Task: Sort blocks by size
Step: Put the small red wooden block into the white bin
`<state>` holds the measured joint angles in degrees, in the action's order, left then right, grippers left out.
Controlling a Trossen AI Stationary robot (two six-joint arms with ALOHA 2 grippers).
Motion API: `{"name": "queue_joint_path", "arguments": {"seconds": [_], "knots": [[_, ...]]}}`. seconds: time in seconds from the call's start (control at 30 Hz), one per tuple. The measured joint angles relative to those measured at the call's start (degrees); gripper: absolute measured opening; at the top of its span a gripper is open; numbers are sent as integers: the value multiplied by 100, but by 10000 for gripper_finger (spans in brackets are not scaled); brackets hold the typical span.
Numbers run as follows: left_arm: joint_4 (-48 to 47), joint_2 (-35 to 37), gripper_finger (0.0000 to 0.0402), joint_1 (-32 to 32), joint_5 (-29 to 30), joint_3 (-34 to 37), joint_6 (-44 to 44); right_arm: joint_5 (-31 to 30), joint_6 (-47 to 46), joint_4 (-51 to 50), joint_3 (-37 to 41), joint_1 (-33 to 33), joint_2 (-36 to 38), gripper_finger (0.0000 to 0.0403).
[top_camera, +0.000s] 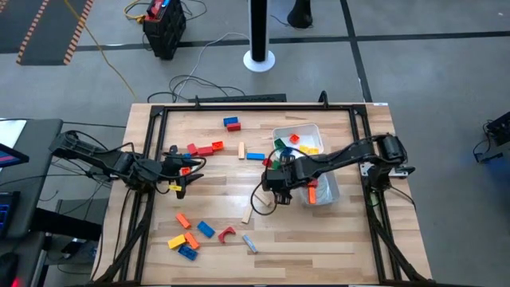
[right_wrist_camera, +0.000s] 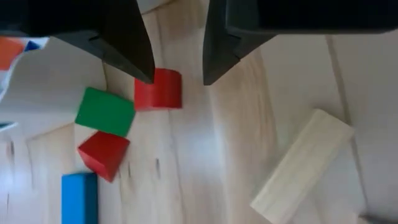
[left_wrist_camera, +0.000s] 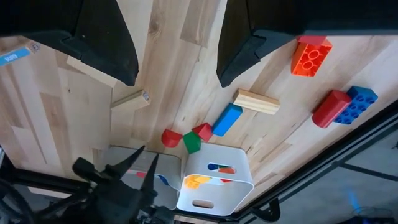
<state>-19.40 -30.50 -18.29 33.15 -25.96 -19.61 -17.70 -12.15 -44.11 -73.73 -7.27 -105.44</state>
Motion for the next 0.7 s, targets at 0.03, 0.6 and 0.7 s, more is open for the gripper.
{"name": "queue_joint_path", "arguments": {"seconds": [0.03,0.6,0.7], "knots": [[-2,2,208,1,0,0,6,62,-6,2,0,53,25,179],[-56,1,208,-1,0,0,-151,482,-3054,129,-4,435,-52,287],[-59,2,208,-1,-1,0,-154,312,-3312,91,4,345,-120,287]]}}
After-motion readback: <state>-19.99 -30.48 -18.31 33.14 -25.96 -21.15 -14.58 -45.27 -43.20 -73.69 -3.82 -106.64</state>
